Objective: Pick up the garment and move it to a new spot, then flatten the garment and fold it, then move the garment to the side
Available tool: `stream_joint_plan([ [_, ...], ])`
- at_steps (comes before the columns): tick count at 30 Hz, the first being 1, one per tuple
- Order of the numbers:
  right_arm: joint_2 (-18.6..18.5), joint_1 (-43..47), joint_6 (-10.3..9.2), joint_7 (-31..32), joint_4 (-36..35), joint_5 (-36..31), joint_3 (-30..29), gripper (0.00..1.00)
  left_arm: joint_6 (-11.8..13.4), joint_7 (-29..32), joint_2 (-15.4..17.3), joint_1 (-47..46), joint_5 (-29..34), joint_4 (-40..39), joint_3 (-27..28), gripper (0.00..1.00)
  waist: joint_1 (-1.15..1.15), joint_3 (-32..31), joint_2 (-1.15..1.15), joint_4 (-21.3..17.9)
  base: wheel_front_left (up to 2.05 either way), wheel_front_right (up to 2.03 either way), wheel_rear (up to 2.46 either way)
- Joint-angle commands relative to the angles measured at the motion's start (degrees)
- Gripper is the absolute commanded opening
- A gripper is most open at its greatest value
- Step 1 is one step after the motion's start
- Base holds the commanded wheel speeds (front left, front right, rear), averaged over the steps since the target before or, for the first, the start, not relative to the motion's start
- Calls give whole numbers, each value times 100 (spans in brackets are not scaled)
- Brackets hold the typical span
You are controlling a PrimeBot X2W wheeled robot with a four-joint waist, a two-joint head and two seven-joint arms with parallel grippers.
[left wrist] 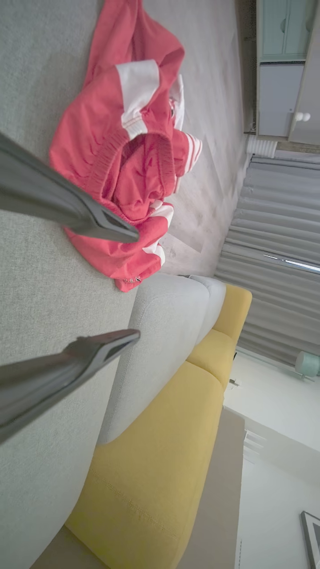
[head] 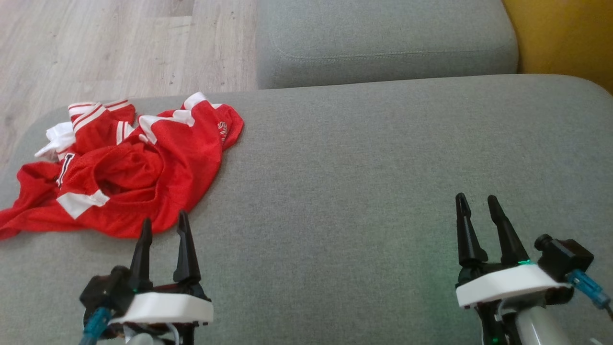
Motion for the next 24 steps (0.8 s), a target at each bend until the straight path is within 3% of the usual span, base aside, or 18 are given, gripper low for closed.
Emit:
stream_joint_plan([
  [1,-45,-342,-3,-94,-198,-170,99,100,54,-93,38,-244,168,-235,83,100,0,-1,0,5,0,0,0],
  [24,-55,-298,-4,-482,54,-1784,77,100,113,-479,37,-258,1636,93,-61,100,0,-53,0,36,0,0,0],
])
